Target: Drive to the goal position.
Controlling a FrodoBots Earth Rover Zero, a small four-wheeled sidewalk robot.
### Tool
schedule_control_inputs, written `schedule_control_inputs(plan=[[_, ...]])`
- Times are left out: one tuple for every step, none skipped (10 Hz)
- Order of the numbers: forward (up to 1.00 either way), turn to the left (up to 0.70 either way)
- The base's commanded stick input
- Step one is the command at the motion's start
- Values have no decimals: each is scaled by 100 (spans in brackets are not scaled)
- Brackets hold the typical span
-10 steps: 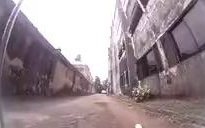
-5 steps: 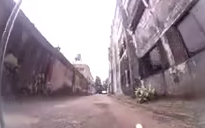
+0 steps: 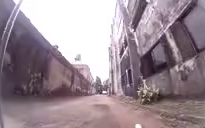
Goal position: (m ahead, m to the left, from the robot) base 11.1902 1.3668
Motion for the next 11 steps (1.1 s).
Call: schedule_control_inputs(plan=[[78,3],[78,3],[78,3],[78,3],[78,3],[78,3],[78,3],[78,3],[78,3],[78,3],[79,3]])
